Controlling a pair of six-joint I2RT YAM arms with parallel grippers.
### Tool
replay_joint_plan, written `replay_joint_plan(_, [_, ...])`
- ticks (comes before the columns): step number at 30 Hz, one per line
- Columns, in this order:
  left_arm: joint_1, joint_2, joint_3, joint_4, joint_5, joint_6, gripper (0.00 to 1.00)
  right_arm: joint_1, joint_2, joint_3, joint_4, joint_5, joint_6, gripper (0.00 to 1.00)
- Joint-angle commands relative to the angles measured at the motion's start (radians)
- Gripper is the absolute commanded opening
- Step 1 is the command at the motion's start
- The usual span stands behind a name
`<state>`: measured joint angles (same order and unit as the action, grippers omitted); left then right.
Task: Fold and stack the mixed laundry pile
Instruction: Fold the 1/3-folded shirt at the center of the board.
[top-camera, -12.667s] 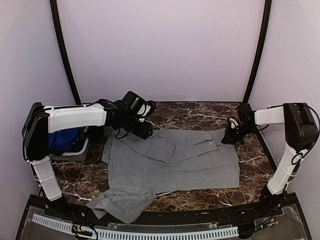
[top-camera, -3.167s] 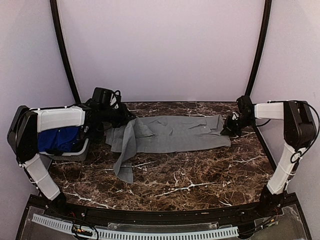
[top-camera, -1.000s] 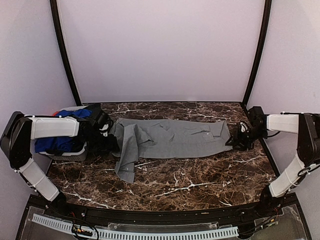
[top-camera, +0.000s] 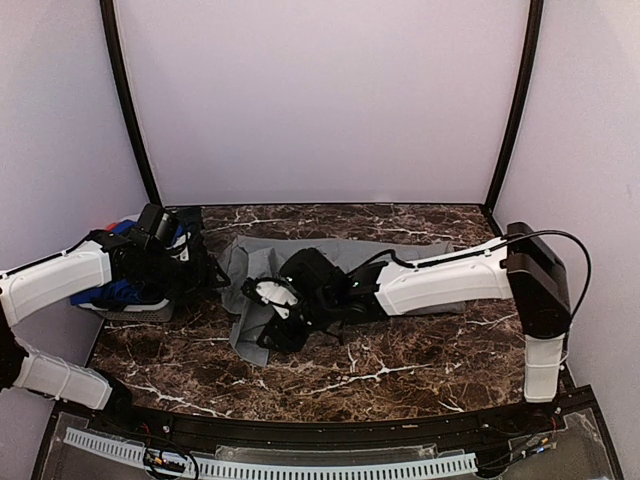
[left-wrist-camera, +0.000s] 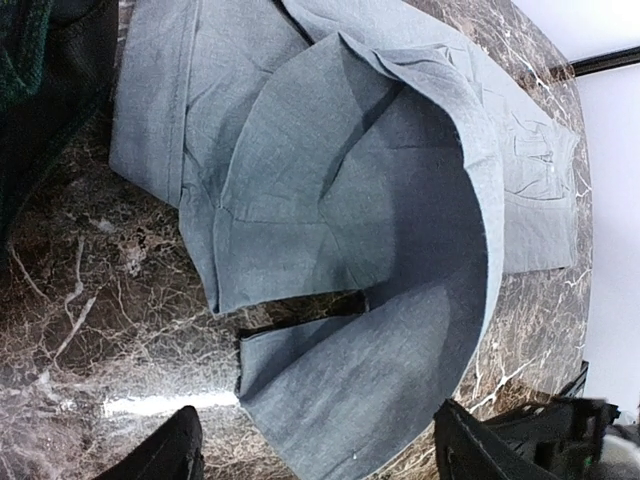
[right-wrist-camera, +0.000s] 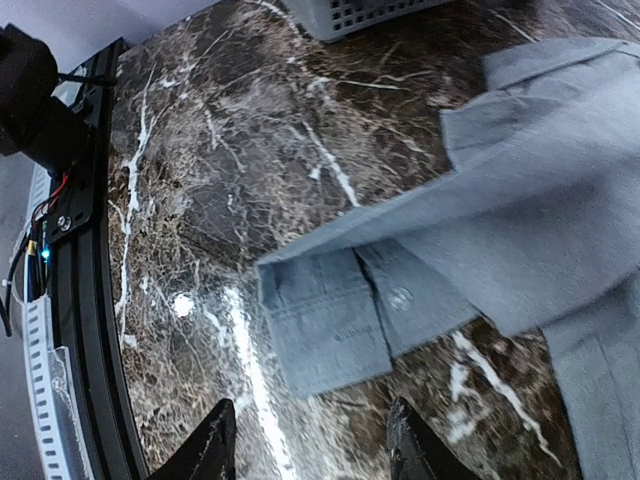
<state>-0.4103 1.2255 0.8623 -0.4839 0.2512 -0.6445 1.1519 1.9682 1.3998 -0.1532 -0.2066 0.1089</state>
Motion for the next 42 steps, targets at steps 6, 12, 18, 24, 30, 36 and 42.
replay_joint_plan(6, [0.035,-0.027,0.03,-0.025,0.008,-0.009,0.79,0.087,0.211,0.189,0.037,0.028,-0.055,0.51])
replay_joint_plan(12, [0.043,-0.023,0.042,-0.024,-0.006,0.0,0.79,0.11,0.295,0.219,0.01,0.068,-0.038,0.52])
replay_joint_plan(18, [0.046,-0.01,0.047,-0.011,-0.002,0.006,0.79,0.105,0.295,0.251,-0.091,0.169,-0.009,0.13])
replay_joint_plan(24, [0.049,0.009,0.051,0.003,-0.002,0.013,0.79,0.06,0.102,0.227,-0.187,0.263,0.003,0.0])
replay_joint_plan(30, [0.051,0.041,0.058,0.025,-0.001,0.03,0.78,-0.053,-0.08,0.219,-0.331,0.283,-0.007,0.0])
replay_joint_plan(36, [0.05,0.091,0.091,0.04,-0.003,0.069,0.78,-0.209,-0.144,0.215,-0.481,0.339,-0.075,0.0])
replay_joint_plan(42, [0.05,0.179,0.108,0.1,0.063,0.094,0.76,-0.376,-0.13,0.293,-0.59,0.315,-0.079,0.0])
